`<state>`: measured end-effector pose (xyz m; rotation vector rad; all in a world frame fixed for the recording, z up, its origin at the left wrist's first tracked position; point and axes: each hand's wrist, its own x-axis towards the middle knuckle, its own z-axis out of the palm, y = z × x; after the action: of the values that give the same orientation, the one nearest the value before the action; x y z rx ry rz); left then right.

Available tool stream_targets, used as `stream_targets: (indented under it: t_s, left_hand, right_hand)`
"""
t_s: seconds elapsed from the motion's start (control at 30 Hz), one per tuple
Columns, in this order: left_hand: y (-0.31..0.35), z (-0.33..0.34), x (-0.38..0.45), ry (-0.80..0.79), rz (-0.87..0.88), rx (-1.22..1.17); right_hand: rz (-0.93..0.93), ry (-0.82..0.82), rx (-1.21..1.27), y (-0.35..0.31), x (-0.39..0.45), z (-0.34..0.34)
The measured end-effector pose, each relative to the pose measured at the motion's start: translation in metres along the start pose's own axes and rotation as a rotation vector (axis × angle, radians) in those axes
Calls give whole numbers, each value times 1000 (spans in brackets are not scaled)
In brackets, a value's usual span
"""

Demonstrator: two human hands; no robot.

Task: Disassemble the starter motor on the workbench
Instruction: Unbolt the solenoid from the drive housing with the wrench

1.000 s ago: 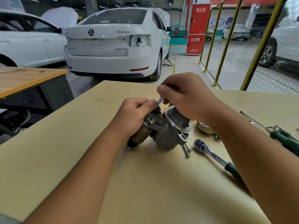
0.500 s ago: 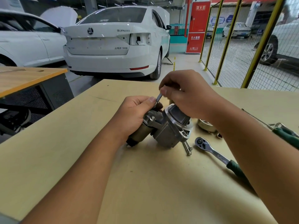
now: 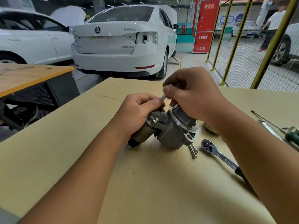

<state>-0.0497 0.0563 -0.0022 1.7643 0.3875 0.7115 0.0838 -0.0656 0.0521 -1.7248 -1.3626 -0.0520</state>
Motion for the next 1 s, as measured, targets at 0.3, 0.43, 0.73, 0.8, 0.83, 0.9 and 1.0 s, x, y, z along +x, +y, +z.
stream_targets:
  t_s: [0.3,0.43,0.73,0.8,0.83,0.9,1.0]
  left_hand:
    - [-2,3,1,4,-3,43]
    - [-3,4,2,19,6,55]
    - [-1,3,2,-38,-27,19]
    - [0,4,2,1,-4,3]
    - [-1,4,2,19,1,-3]
    - [-2,4,1,28,7,3]
    - [-1,5,2,29,8,3]
  right_hand:
    - [-15,46,-5,2,-2,6]
    - [-43,96,-51,5,-2,11]
    - [-42,-75,-8,3,0,1]
    - [-16,-53,-1,4,1,2]
    - [0,-28,-30,4,1,4]
    - [29,10,-130,5,1,7]
    - [0,7,-148,4,2,8]
